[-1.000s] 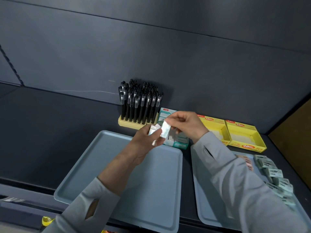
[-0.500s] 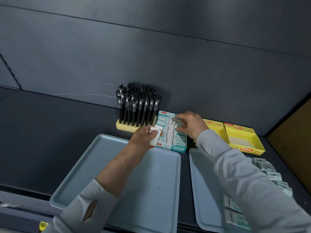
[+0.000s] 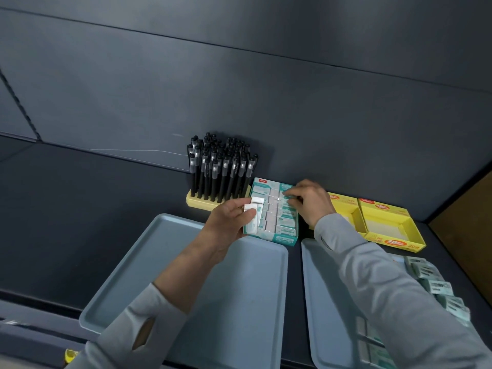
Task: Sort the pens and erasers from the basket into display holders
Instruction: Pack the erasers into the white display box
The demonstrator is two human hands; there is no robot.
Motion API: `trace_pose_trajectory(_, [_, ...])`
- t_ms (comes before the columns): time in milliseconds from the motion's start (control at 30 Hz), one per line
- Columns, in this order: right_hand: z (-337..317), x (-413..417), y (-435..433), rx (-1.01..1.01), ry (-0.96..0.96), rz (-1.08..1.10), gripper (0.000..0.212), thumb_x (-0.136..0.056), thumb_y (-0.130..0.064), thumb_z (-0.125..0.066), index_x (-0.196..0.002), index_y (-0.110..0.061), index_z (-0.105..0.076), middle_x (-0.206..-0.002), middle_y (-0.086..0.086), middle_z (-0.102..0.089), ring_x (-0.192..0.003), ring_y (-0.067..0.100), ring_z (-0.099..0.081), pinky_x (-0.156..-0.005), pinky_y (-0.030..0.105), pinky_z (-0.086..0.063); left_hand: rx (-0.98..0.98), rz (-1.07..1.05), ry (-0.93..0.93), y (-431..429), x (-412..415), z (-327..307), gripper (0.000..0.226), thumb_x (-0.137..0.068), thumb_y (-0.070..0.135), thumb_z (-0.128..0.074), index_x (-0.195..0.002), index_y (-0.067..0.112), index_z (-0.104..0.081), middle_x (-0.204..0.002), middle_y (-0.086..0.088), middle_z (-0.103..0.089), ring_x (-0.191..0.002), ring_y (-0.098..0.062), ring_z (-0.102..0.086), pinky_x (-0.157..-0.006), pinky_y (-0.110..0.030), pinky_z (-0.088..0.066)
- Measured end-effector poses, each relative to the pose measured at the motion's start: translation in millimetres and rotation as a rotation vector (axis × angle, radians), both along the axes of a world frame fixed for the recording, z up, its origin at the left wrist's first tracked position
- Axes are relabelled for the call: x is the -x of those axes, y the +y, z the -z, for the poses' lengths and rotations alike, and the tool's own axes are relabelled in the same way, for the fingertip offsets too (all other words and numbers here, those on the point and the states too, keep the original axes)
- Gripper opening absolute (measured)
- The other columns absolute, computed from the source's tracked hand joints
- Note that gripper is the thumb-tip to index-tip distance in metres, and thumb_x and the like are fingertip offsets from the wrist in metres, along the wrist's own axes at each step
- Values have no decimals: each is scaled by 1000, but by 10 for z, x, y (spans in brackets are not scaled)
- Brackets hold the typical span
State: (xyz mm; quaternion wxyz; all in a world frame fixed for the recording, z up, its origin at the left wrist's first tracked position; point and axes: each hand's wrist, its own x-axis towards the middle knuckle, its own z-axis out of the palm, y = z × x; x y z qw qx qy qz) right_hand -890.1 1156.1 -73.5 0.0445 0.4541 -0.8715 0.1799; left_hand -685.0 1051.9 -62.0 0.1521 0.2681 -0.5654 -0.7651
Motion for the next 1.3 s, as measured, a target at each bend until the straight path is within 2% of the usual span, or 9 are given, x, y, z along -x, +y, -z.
trace_pose_trajectory(100, [-82,-60,33,101,-42,-37,17,-91,-18,-65,-104,-16,-76,-103,4,-67,-94,23,-59,-81,27,-43,11,22,11,36,40,4,28,-96,8,-55,-123,5,-59,-108,-14,-72,-99,-28,-69,-84,-37,-58])
trace_pose_trajectory(267, [-329,-437,45,305,-887,-83,28,-93,-32,-62,-91,-7,-75,-77,4,-73,-68,11,-65,-57,20,-47,-16,-26,38,127,119,-51,24,-94,2,-58,-117,-1,-60,-109,-20,-70,-96,-32,-68,-80,-36,-59])
trace_pose_trajectory(433, [-304,-466,106,399,-1074,-44,11,-93,-15,-63,-87,-9,-70,-68,0,-69,-58,7,-61,-46,17,-41,9,-63,16,169,130,-24,24,-90,2,-62,-114,-2,-62,-109,-20,-70,-99,-36,-67,-92,-48,-54])
trace_pose_trajectory(533, [-302,-281,164,380,-787,31,12,-96,-14,-57,-90,-13,-68,-67,-3,-61,-58,13,-51,-51,22,-41,34,-82,13,150,100,-6,24,-90,3,-64,-113,1,-63,-107,-16,-71,-101,-33,-67,-95,-50,-52])
trace_pose_trajectory(667, [-308,-209,152,-9,-278,1,22,-96,-19,-54,-109,-19,-72,-108,2,-68,-99,22,-59,-84,29,-45,50,-95,28,115,57,-8,24,-88,5,-66,-112,1,-62,-100,-11,-73,-83,-18,-70,-82,-36,-58])
trace_pose_trajectory(733, [-304,-244,111,-80,-200,-26,24,-94,-19,-60,-115,-20,-70,-109,6,-65,-102,25,-59,-84,27,-42,71,-106,32,116,30,-28,21,-88,5,-67,-108,3,-62,-94,-8,-72,-65,-4,-66,-59,-18,-52])
trace_pose_trajectory(800, [-295,-265,92,-92,-157,-34,30,-89,-18,-68,-119,-18,-68,-99,3,-58,-94,23,-58,-79,23,-40,79,-125,32,99,9,-27,18,-87,6,-67,-105,6,-63,-91,-6,-72,-55,2,-61,-50,-12,-44])
trace_pose_trajectory(1067, [-160,-298,78,-29,1,-25,19,-82,-8,-72,-101,-10,-72,-104,9,-62,-98,26,-58,-77,22,-38,42,-153,54,47,-37,5,13,-88,6,-66,-101,7,-64,-86,-8,-72,-58,-2,-63,-56,-14,-49])
trace_pose_trajectory(1300, [-78,-261,79,0,34,-45,16,-86,-7,-66,-101,-11,-73,-106,8,-65,-97,26,-60,-84,30,-48,39,-129,23,35,-46,53,19,-91,11,-64,-109,8,-67,-97,-11,-74,-68,-5,-67,-81,-27,-54])
